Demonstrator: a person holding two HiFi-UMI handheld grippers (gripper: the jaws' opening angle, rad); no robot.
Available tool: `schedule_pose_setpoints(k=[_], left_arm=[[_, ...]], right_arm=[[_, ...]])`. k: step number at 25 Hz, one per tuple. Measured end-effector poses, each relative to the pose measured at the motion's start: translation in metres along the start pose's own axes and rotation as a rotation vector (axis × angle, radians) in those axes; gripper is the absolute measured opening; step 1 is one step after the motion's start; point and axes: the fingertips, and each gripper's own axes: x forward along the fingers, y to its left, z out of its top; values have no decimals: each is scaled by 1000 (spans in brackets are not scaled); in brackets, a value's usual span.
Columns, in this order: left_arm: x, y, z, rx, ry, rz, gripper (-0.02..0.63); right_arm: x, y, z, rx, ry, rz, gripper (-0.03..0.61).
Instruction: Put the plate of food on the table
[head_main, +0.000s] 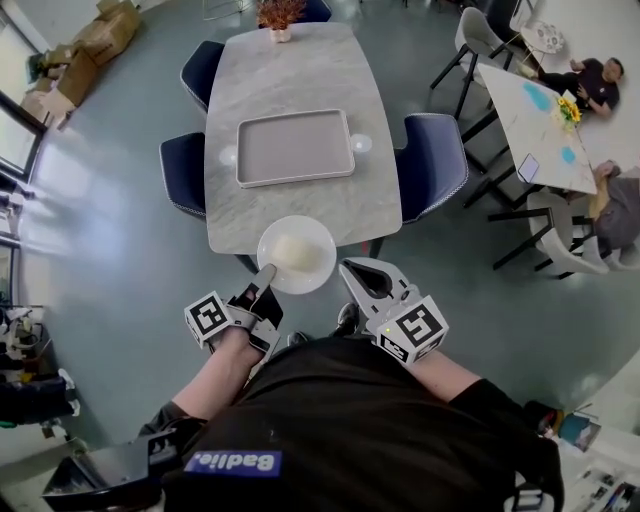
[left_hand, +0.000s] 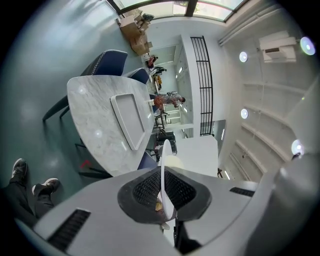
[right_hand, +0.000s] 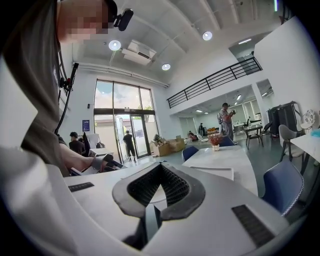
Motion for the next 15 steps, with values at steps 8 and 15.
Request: schedule_pose_setpoints(k=[8, 15], left_arm=[[34, 5, 8, -15, -68, 27, 15], [49, 5, 16, -20, -137, 38, 15]], right_arm=[[0, -41, -3, 18, -3, 43, 11], [-5, -64, -8, 31, 3, 75, 11]])
